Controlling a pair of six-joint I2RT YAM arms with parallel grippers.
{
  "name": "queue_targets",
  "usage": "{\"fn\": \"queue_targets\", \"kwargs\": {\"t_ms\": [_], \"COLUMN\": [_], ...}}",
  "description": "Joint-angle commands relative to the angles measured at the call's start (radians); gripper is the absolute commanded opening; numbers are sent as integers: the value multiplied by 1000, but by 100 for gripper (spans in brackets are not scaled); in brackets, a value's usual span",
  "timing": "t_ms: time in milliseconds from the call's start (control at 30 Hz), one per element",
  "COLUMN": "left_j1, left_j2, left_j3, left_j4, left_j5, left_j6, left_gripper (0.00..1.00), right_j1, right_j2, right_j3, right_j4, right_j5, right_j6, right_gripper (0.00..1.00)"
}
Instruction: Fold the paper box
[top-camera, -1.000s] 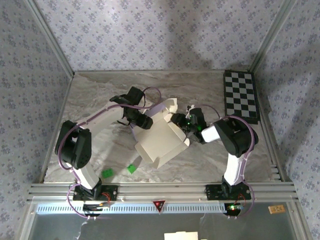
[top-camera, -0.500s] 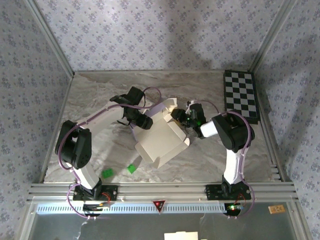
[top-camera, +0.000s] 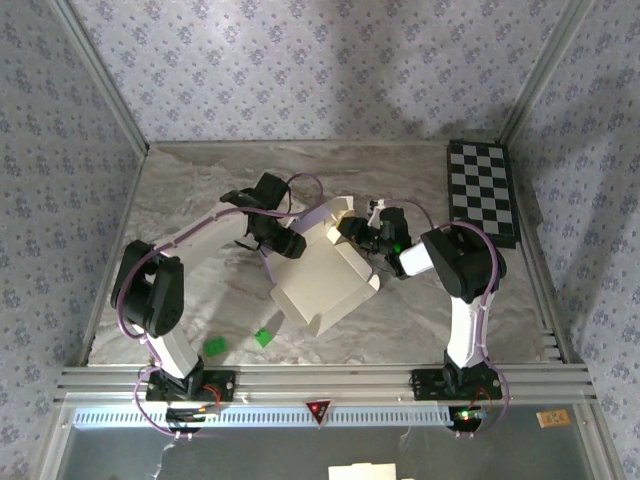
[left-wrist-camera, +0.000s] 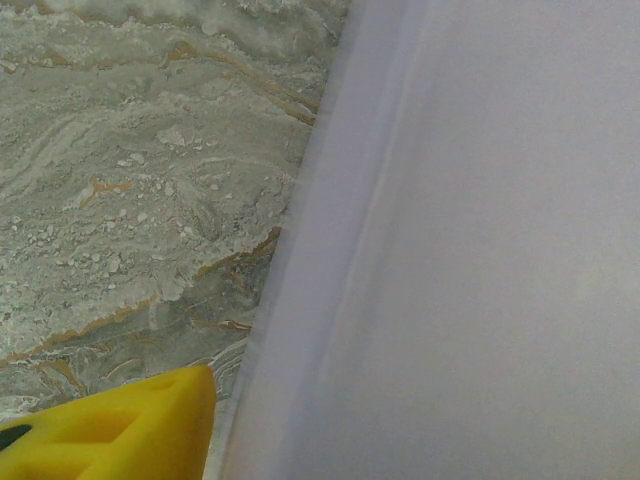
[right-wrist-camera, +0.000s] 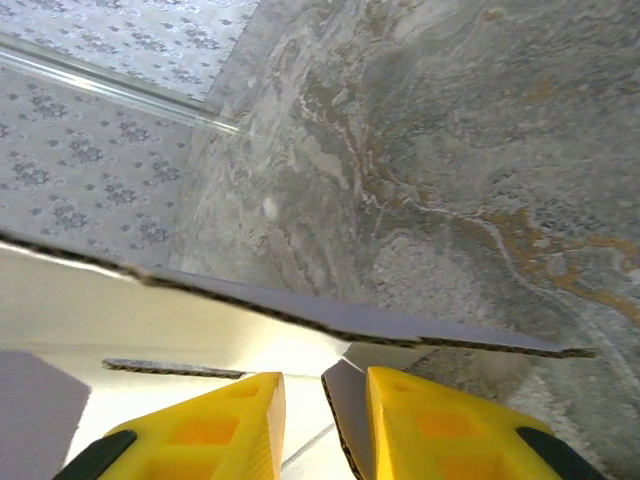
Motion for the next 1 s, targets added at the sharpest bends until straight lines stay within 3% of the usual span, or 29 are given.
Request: {"fn": "queue_targets", "kwargs": {"t_ms": [0,533,700,833,967], "left_j1": [-10,-11,-12,-12,-11], "left_j2": [17,18,20,20,20], "left_j3": [36,30,31,30,31], "left_j4": [-23,-25,-25,-25,-27], "left_j5": [24,31,29,26,27], "left_j6": [9,9,8,8,6], "left_gripper": [63,63,63,63,63], "right_j1": [16,63,77,84,92], "right_j2": [5,75,76,80,92], "right_j3": [13,20,26,26,33], "right_j4": [57,98,79,60,32], "right_j5": [-53,-63,-64,-63,-65], "right_j6": [20,77,75,73,71], "right_gripper": [29,20,32,32,25]}}
